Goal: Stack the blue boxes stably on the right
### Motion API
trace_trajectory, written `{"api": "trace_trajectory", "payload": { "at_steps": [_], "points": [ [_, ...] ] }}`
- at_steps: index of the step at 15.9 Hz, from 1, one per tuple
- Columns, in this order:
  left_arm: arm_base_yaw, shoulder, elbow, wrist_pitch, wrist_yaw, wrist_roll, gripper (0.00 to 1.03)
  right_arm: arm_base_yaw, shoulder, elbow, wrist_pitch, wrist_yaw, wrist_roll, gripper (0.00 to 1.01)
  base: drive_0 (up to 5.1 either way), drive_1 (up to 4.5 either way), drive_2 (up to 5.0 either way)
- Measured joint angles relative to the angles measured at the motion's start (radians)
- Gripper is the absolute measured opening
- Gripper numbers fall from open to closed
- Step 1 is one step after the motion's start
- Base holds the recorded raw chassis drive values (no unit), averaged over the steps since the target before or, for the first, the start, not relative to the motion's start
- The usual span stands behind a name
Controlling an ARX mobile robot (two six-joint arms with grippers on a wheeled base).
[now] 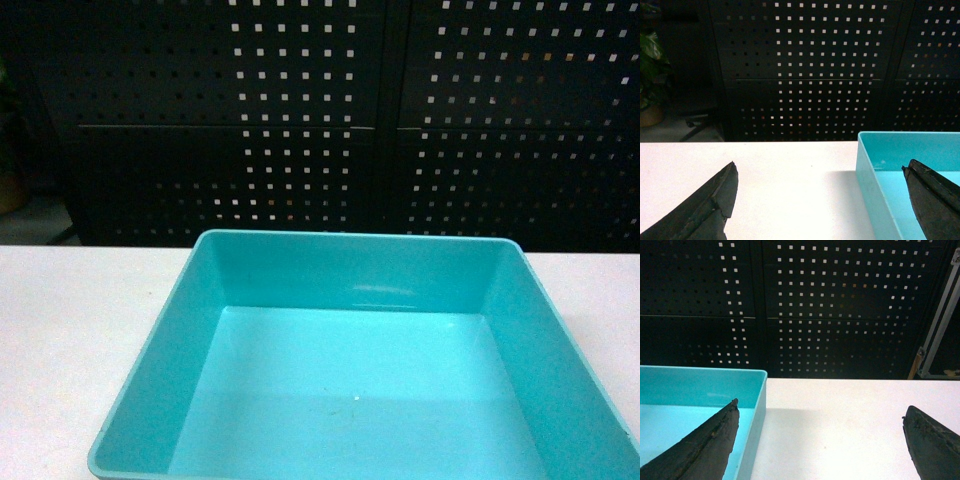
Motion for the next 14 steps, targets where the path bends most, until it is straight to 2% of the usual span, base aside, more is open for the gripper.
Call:
{"api": "trace_trajectory", "payload": {
  "at_steps": [3,4,5,7,9,10,11,13,14],
  "points": [
    [-0.01,0.0,0.0,0.006,-0.002,0.0,0.98,-0.002,0.0,0.0,0.001,-0.003,0.0,0.98,0.0,0.0,0.0],
    [-0.037,0.007,0.0,0.021,-0.018,0.0,0.98,-0.028,0.02,0.0,0.045,-0.047,-0.002,0.98,0.0,0.0,0.0],
    [-0.059,0.054,-0.001,0.08,-0.005,0.001,0.98,-0.058,0.096,0.0,0.13,-0.08,-0.009,0.98,0.0,0.0,0.0],
    [-0.014,0.249,0.0,0.254,0.045,0.002,0.98,-0.058,0.306,0.001,0.333,-0.101,-0.019,0.98,0.0,0.0,0.0],
    [0.038,0.477,0.015,0.427,0.147,0.002,0.98,-0.021,0.51,0.024,0.479,-0.093,-0.022,0.98,0.0,0.0,0.0],
    [0.071,0.641,0.083,0.53,0.224,-0.01,0.98,0.024,0.638,0.08,0.556,-0.074,-0.026,0.98,0.0,0.0,0.0],
    [0.08,0.763,0.163,0.586,0.265,-0.029,0.98,0.071,0.729,0.131,0.597,-0.051,-0.039,0.98,0.0,0.0,0.0],
    [0.041,0.924,0.284,0.552,0.268,-0.075,0.98,0.148,0.871,0.193,0.62,-0.04,-0.076,0.98,0.0,0.0,0.0],
    [0.004,0.988,0.347,0.494,0.254,-0.074,0.98,0.159,0.946,0.234,0.603,-0.04,-0.089,0.98,0.0,0.0,0.0]
  ]
}}
